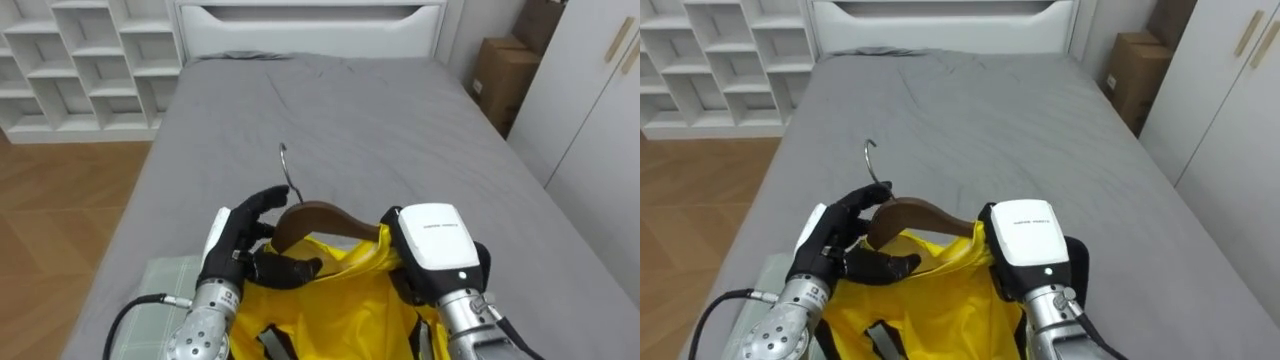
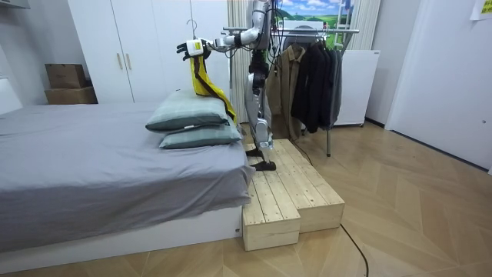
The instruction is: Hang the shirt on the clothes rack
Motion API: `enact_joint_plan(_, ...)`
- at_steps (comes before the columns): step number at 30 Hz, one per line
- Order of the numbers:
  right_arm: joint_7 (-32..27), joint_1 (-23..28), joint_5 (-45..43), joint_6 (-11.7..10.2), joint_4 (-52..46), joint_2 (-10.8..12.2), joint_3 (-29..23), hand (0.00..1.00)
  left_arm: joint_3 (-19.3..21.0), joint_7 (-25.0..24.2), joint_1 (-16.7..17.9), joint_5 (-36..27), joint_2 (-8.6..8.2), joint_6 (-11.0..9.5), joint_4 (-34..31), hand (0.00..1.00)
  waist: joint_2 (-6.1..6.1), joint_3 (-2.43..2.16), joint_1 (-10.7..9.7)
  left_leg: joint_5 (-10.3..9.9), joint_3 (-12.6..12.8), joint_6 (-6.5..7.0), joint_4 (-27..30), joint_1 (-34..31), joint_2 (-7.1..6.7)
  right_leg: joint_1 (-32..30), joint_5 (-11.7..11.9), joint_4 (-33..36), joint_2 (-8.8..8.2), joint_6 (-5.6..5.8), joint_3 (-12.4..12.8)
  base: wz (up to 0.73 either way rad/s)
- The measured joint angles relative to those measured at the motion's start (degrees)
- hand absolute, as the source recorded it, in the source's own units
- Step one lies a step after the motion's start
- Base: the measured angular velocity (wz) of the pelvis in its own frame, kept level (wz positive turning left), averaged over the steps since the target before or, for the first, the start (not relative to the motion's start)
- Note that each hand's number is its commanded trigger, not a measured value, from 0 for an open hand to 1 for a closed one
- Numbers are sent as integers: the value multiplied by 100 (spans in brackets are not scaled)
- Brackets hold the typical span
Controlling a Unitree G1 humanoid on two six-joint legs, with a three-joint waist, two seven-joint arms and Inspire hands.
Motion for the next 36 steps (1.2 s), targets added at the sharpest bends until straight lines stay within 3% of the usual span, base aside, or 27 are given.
enact_joint_plan(18,65,6,131,20,51,-61,1,100,-54,-186,1,-13,95,-1,74,0,-2,2,13,0,-3,0,2,39,-3,44,0,-2,1,0,25,0)
enact_joint_plan(21,58,6,110,-124,213,-122,-20,100,-28,-309,1,-202,158,-1,94,0,-5,3,7,0,0,0,0,64,-6,69,0,-6,6,0,29,0)
enact_joint_plan(28,117,172,107,-200,477,-142,-201,100,18,-516,8,-292,361,-2,98,0,-8,1,-16,0,1,0,4,91,-7,120,-4,-29,5,5,21,0)
enact_joint_plan(36,97,186,-89,-355,477,-281,-277,100,21,-667,25,-282,421,-2,97,0,-8,-14,-105,0,-4,0,15,90,-7,150,-4,-30,-1,4,12,0)
